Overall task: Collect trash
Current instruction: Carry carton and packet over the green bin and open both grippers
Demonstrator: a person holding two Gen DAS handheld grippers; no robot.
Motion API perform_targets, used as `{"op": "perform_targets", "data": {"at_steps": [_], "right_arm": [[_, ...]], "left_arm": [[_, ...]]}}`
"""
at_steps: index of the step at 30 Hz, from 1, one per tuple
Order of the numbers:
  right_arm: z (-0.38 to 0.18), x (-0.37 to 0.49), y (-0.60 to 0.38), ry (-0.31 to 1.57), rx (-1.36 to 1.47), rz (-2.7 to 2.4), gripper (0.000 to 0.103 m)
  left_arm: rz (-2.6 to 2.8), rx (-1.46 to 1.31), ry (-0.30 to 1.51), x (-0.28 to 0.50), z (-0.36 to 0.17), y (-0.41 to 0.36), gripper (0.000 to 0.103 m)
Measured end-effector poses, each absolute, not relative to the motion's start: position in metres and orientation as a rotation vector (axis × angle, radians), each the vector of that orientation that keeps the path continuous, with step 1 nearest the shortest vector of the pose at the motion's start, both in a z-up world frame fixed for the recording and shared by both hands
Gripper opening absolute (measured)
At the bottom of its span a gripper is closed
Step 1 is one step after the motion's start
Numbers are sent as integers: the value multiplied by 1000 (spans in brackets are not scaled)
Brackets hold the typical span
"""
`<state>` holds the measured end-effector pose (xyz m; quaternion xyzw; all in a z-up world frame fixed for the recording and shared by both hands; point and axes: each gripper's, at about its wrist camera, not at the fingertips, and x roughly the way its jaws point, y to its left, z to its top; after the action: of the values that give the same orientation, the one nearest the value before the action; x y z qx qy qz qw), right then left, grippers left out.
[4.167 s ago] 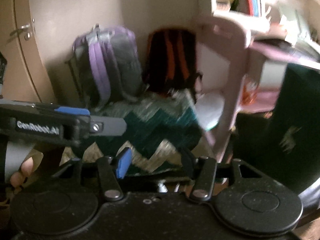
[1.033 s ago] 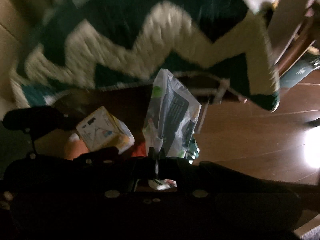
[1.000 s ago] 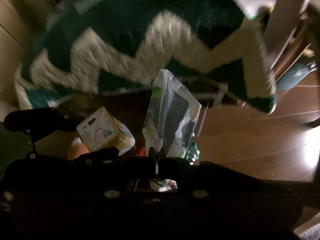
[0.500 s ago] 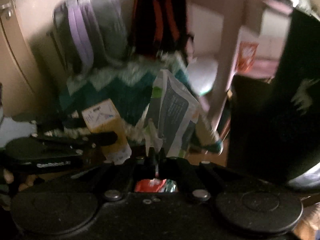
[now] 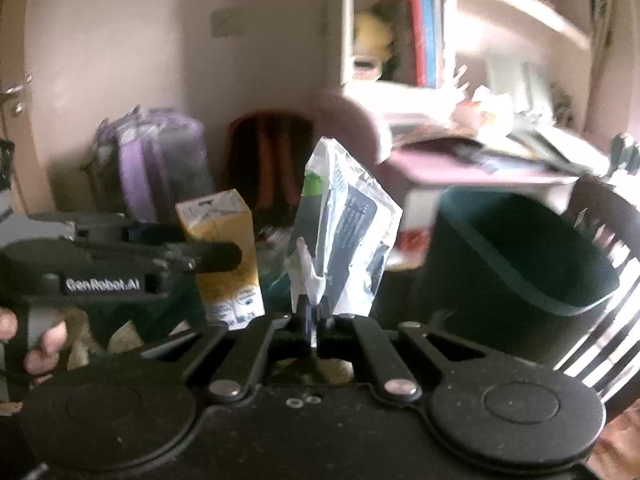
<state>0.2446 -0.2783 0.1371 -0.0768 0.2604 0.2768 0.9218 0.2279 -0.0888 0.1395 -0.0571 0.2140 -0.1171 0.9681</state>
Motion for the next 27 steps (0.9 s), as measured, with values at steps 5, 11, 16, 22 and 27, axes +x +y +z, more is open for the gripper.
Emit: {"op": "perform_targets", "data": {"at_steps": [5,11,16,22,27], "right_arm": [[163,266,-317,485,-153,472,1],[162,305,-353,523,-136,391,1],[150,338,-381,560,-116,328,1],[131,365,-396,611,-109,312,1],[114,382,-396,659,-127,315,1]], "left_arm": [[-292,-98,380,256,184,-129,54],[-340,-87,349,298,217,-176,54],[-362,-68,343,332,223,-214,54],[-370,-31,392,380,204,-250,54],[-372,6,479,414,172,-270,54]]}}
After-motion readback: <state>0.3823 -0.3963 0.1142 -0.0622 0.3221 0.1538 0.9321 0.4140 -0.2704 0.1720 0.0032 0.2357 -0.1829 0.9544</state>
